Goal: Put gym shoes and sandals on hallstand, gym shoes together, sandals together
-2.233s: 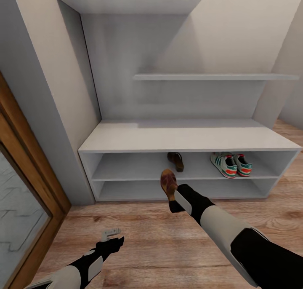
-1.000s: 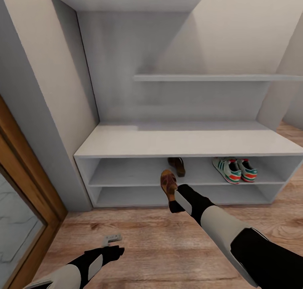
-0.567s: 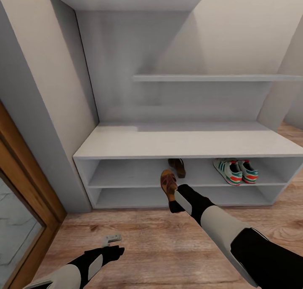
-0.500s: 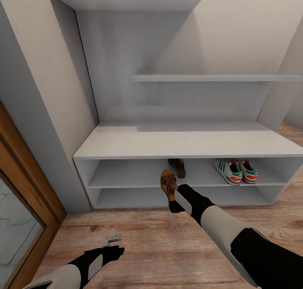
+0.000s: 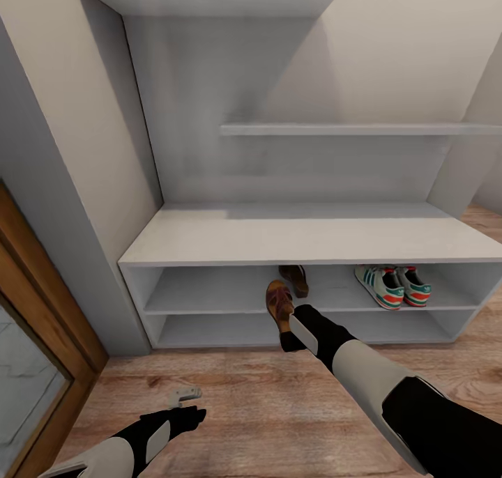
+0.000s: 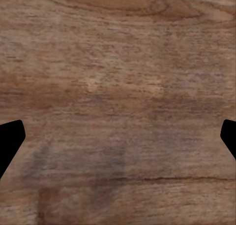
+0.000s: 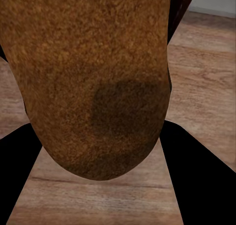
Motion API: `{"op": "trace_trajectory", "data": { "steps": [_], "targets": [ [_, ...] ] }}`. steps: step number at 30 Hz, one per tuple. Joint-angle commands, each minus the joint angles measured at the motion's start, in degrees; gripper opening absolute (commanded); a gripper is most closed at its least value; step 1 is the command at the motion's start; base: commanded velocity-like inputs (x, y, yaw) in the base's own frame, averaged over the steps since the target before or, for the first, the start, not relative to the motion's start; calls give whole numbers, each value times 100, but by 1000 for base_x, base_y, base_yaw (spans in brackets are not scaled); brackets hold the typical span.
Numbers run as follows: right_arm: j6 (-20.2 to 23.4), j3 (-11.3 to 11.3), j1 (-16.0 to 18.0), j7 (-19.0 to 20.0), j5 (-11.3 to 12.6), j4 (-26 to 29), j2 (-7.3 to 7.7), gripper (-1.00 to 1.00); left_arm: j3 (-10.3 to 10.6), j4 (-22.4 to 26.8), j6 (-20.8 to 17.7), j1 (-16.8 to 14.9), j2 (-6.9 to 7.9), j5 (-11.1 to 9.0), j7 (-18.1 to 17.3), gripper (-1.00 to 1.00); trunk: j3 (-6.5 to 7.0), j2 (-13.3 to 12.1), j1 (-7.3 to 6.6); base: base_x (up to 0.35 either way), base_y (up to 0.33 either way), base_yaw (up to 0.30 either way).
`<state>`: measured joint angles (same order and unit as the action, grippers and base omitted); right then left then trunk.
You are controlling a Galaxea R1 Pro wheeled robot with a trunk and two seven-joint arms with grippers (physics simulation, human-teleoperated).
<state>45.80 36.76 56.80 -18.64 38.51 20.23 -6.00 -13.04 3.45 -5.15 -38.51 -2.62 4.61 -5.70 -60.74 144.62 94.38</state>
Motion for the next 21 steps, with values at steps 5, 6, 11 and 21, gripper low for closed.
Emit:
{"op": "trace_trajectory", "data": {
  "steps": [5,6,11,21],
  "targets": [
    [16,42,6,-46,60,7,3,-100,-49,15,-38,1,-2,48,-19,100,-5,2,-1,6,0,0],
    [16,42,6,-45,60,7,3,-100,-49,15,-38,1,-2,48,-19,100,-5,2,-1,2,0,0],
    [16,39,12,-50,60,12,2,-100,-50,15,-38,1,-2,48,-19,100,-5,2,-1,1,0,0],
    [16,36,15,-52,60,15,2,-100,-50,15,-38,1,-2,48,-19,100,-5,2,-1,0,0,0]
  ]
}}
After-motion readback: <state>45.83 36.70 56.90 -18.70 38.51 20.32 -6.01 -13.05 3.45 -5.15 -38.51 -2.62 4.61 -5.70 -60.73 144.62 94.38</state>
